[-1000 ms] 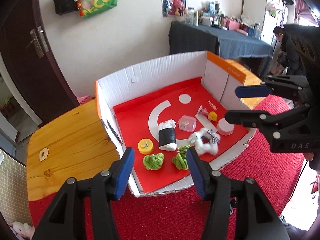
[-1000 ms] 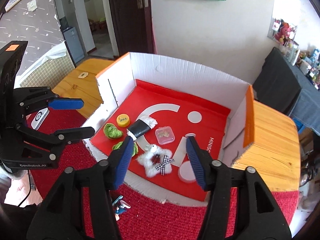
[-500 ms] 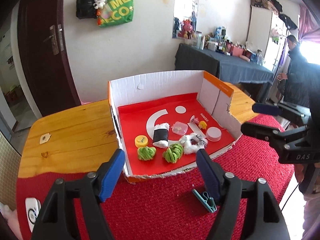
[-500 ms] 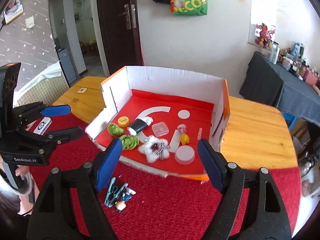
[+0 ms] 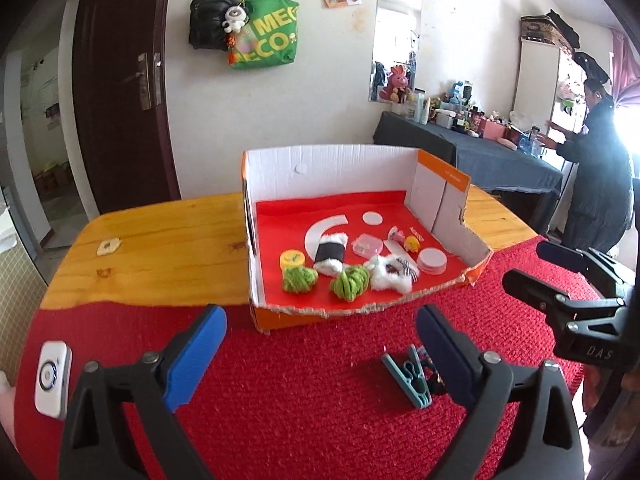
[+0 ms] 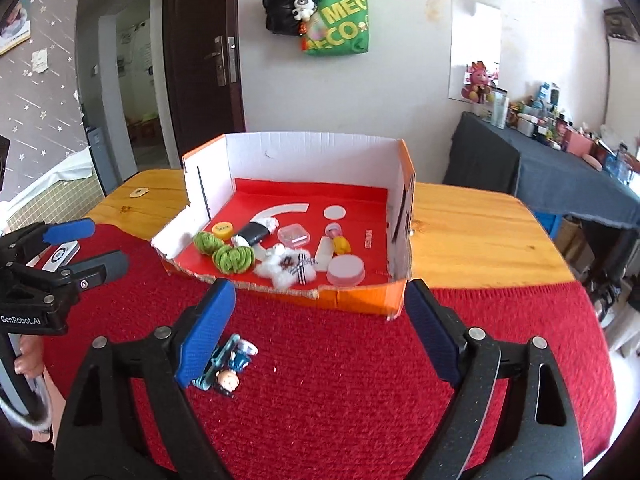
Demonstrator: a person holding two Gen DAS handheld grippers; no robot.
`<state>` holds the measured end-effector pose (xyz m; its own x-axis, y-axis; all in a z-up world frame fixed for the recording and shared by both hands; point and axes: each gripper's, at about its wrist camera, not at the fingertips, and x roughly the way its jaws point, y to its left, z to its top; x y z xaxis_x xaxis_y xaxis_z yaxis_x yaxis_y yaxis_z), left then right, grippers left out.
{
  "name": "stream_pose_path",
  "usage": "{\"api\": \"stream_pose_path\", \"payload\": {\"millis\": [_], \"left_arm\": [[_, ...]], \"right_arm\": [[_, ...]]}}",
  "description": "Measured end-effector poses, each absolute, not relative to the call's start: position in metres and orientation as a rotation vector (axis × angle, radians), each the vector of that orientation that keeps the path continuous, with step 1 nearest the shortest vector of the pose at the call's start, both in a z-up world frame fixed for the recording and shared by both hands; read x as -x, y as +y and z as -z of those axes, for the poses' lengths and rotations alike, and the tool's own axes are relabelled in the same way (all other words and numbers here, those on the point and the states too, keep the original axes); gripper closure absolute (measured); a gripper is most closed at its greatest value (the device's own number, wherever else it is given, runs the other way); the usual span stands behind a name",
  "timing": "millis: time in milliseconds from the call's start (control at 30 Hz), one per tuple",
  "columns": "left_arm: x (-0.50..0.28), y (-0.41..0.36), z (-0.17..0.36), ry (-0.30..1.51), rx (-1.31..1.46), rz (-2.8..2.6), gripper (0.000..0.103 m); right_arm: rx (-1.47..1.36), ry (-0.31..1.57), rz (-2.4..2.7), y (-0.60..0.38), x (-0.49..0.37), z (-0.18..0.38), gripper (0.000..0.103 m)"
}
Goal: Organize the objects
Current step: 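Lift both open tools out of the box toward the teal clip and doll, then close left tool on teal clothespin while right tool closes on small doll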
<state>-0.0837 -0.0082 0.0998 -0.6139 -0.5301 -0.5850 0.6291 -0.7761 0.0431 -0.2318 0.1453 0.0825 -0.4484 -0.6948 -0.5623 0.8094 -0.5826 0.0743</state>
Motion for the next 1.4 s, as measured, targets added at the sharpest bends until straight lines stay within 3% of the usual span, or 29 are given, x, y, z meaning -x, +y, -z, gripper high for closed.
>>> {"api": "stream_pose_path", "payload": {"millis": [633, 1400], "left_arm": [[0.081, -0.008, -0.035, 0.336, -0.912, 2.266, 0.000], [0.112, 0.013, -0.003, 0.308, -1.149, 2.286, 0.000]], "right_arm": [[-0.809, 0.238, 2.114, 0.156, 0.223, -0.027, 0.012], [-0.884, 0.182, 2.084, 0.162, 0.239, -0.023, 0.012]]}}
